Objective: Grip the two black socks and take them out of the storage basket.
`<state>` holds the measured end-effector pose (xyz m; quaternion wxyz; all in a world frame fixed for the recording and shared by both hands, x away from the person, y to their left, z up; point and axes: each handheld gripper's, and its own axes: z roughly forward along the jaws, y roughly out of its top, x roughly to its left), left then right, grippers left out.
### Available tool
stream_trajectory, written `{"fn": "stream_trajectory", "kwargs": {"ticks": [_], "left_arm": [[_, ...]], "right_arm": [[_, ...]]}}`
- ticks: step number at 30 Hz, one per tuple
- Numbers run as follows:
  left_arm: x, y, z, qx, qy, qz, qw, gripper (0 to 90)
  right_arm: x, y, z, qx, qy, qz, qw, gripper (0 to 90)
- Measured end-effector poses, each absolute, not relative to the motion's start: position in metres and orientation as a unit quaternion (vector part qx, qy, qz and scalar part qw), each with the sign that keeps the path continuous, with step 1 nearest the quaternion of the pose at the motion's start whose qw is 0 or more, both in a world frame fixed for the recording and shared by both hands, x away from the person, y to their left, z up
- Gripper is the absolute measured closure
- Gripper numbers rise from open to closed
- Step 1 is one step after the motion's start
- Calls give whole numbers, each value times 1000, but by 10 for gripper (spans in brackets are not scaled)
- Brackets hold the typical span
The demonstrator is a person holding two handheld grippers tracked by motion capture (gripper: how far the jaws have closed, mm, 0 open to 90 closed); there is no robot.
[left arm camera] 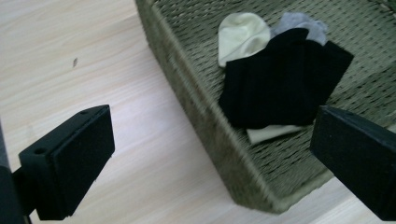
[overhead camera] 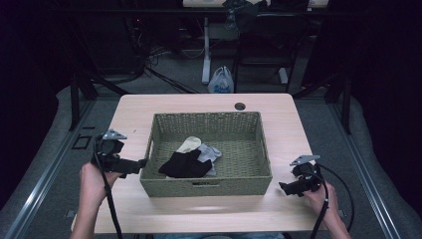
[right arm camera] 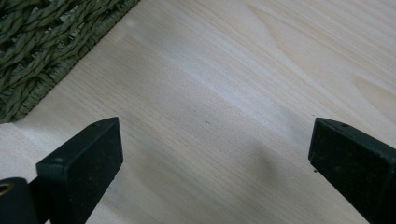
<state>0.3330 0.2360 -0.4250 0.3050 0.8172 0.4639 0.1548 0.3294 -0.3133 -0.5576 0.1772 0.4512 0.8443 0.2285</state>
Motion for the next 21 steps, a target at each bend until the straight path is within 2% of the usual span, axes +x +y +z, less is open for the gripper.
{"fn": "stream_trajectory", "kwargs": {"ticks": [10,21], "left_arm": [[358,198,-416,848,424,129,290,0],[383,162,-425,873,399,95,263,29]], "right_arm": [[330,-313,-558,451,844,230,175,25],[330,-314,-558,450,845,229,174,26]]}}
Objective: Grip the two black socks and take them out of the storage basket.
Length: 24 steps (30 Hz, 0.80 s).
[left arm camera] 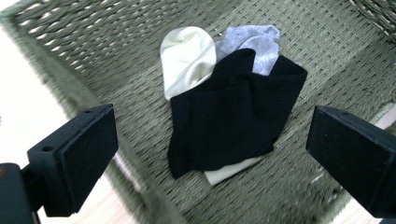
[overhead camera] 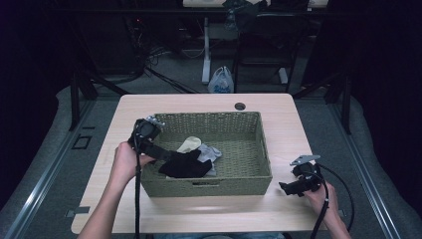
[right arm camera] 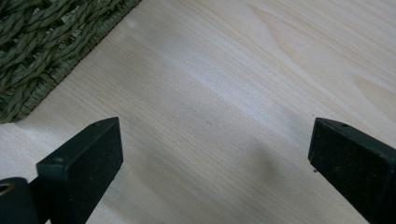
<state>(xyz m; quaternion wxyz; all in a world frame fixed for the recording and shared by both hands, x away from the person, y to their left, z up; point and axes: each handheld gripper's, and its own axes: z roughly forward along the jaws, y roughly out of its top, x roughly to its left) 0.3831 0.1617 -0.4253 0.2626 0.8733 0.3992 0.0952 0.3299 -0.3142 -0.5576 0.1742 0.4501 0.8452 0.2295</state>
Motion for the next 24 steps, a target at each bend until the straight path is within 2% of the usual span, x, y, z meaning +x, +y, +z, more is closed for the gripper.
{"fn": "stream_trajectory", "kwargs": {"ticks": [5,9,20,24], "left_arm": [[392,146,-433,885,389,78,245,70],[400,132,-444,893,383,62,229,139],[413,114,-463,904,376,32,199,164],[416,109,-472,907,376,27,187,216]], "right_arm": [[330,-314,-557,450,845,231,173,26],[330,-315,-557,449,846,230,171,26],[330,-315,-557,449,846,231,172,27],[330,-315,-557,449,845,232,171,27]]}}
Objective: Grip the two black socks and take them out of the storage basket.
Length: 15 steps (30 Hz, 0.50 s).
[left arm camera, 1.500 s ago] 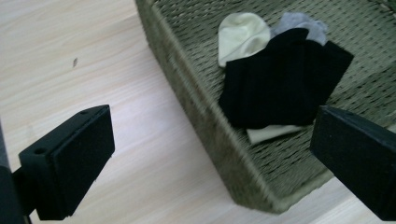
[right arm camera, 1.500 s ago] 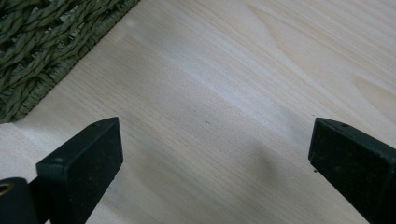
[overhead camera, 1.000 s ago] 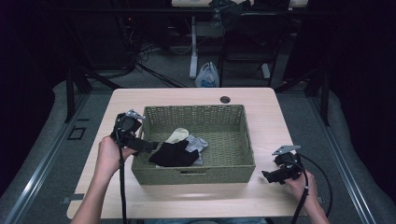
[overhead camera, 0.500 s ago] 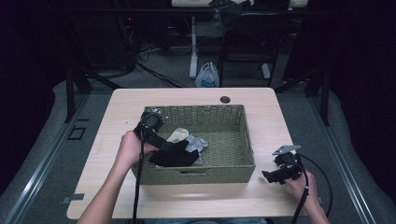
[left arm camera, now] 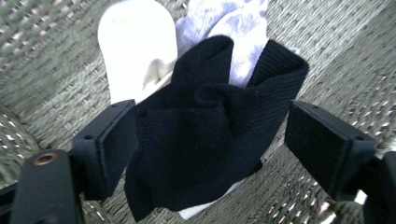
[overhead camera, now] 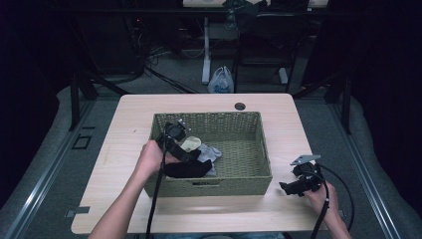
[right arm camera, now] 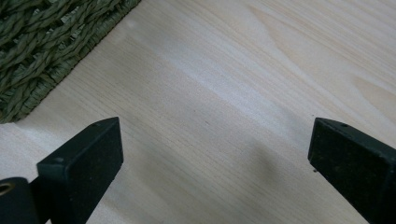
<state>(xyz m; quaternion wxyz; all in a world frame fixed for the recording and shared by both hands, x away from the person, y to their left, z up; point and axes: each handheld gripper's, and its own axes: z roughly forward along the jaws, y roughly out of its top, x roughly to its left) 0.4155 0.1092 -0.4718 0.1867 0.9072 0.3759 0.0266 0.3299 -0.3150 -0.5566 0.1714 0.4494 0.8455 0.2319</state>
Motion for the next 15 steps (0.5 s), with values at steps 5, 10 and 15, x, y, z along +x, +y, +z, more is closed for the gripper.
{"fn": "stream_trajectory", "kwargs": {"ticks": [5,10,15], "left_arm": [[420,106,-481,909,379,20,174,278],[422,102,-484,912,376,17,166,423],[419,100,-487,918,362,16,159,638]], "right_arm": [[330,-315,-557,450,846,229,172,27],[330,-316,-557,452,846,225,171,27],[330,-316,-557,452,845,227,174,27]]}}
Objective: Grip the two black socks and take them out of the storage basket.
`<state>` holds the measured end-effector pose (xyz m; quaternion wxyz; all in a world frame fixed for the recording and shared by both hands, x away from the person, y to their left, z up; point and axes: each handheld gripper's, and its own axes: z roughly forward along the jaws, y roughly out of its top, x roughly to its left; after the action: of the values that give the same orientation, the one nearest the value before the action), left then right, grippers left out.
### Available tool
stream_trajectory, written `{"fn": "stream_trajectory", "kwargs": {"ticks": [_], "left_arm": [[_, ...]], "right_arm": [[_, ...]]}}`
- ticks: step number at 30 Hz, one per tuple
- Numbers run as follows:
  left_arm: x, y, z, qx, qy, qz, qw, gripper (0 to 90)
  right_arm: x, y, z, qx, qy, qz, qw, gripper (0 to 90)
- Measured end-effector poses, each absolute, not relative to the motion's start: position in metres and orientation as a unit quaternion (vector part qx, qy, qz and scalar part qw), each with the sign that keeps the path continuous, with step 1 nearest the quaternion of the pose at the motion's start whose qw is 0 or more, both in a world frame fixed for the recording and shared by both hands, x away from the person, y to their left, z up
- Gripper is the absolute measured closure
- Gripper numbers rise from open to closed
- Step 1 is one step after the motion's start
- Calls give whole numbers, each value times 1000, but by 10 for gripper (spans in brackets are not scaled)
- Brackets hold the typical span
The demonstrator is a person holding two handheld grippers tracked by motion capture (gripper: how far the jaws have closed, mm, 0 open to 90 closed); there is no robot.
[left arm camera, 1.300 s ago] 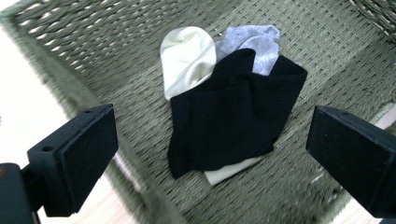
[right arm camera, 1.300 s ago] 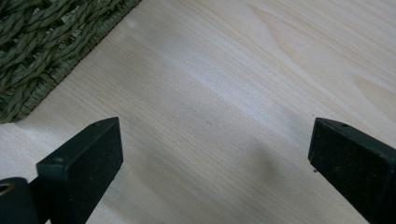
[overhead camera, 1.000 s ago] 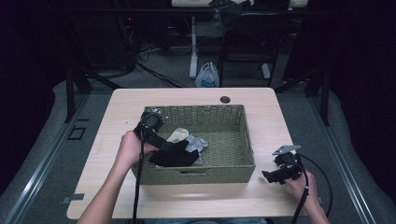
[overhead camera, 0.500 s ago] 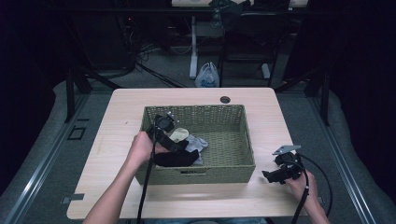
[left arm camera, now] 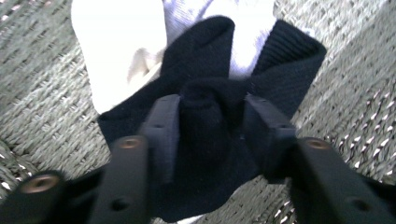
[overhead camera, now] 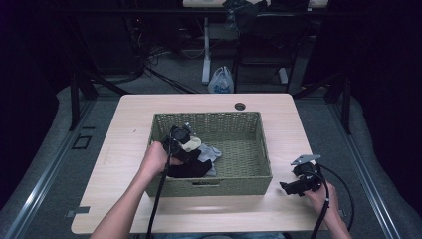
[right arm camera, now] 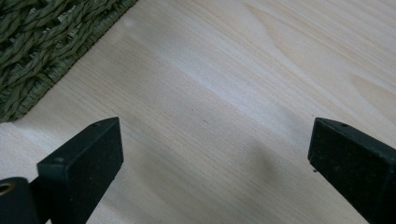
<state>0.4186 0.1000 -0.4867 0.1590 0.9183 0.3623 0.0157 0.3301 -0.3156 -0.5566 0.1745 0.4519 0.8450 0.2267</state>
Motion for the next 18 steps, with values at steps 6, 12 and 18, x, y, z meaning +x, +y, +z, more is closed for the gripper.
{"fn": "stream_trajectory", "kwargs": {"ticks": [6,12,18], "left_arm": [[415,104,-484,918,359,20,169,791],[412,107,-480,917,358,27,175,842],[409,112,-473,915,356,30,187,859]], "right_arm": [[330,-316,-556,451,846,224,175,27],[330,-316,-556,451,846,226,173,28],[330,-316,-556,451,847,223,174,28]]}}
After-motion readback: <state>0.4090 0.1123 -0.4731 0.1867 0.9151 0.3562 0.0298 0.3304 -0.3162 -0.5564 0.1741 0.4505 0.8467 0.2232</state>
